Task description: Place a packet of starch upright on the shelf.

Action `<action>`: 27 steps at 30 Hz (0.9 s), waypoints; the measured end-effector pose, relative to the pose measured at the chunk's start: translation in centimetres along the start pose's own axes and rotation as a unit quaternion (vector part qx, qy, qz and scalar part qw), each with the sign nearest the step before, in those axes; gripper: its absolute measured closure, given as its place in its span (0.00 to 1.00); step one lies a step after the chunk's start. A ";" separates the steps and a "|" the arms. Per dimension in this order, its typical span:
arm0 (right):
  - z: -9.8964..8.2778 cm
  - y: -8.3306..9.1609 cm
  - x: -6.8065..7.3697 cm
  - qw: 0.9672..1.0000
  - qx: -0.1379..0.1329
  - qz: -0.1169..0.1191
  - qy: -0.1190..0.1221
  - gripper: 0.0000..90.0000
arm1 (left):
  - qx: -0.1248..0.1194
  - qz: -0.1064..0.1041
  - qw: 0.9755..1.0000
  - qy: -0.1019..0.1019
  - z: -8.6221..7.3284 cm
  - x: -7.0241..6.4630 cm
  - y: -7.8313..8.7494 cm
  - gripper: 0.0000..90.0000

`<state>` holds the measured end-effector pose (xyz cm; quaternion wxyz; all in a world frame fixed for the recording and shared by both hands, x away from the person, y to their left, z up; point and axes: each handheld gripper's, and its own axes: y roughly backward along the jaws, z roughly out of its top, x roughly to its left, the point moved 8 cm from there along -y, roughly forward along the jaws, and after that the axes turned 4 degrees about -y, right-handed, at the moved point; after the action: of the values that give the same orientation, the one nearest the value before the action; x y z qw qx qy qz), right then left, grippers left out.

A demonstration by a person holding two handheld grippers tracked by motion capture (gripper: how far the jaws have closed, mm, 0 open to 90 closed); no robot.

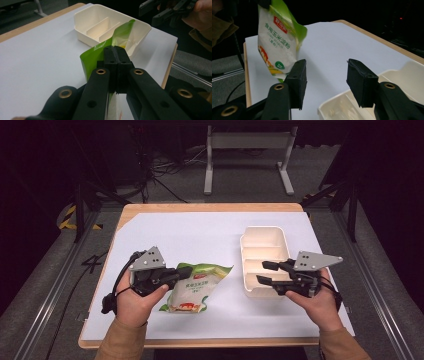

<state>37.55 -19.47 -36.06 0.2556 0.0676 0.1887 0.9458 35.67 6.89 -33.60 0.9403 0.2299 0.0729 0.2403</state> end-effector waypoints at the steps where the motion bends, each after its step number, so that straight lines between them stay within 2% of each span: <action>1: 0.2 -0.3 0.3 1.000 0.000 0.005 0.002 0.55 | 0.000 -0.002 1.000 -0.006 0.2 -0.3 0.1 1.00; 4: 0.9 -1.8 1.6 1.000 0.004 0.029 0.011 0.54 | -0.005 -0.004 1.000 -0.014 0.6 -0.9 0.3 1.00; 6: 1.1 -2.2 1.9 0.999 0.005 0.033 0.014 0.54 | -0.006 -0.005 1.000 -0.019 0.8 -1.2 0.4 1.00; 8: 1.5 -3.5 2.9 0.998 0.012 0.052 0.020 0.53 | -0.009 -0.010 1.000 -0.023 1.0 -1.5 0.5 1.00; 11: 1.8 -4.1 3.3 0.998 0.012 0.061 0.022 0.53 | -0.013 -0.016 0.999 -0.025 1.2 -1.9 0.6 1.00; 12: 2.1 -4.8 3.9 0.997 0.012 0.073 0.021 0.54 | -0.017 -0.019 0.999 -0.025 1.3 -2.1 0.6 1.00; 15: 2.3 -5.4 4.3 0.996 0.015 0.084 0.020 0.56 | -0.020 -0.023 0.999 -0.027 1.4 -2.3 0.7 1.00; 18: 2.3 -6.6 4.8 0.994 0.030 0.107 0.014 0.66 | -0.025 -0.025 0.999 -0.030 1.6 -2.5 0.8 1.00; 24: 2.9 -6.9 5.1 0.991 0.023 0.135 0.009 0.91 | -0.031 -0.025 0.999 -0.028 1.6 -2.3 1.0 1.00; 27: 3.3 -6.8 5.1 0.991 0.020 0.134 0.006 0.93 | -0.038 -0.027 0.999 -0.025 1.7 -2.3 1.1 1.00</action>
<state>37.02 -10.39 -35.52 0.1239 0.0920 0.1983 0.9679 33.65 5.97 -31.54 0.9560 0.1979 0.0464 0.2115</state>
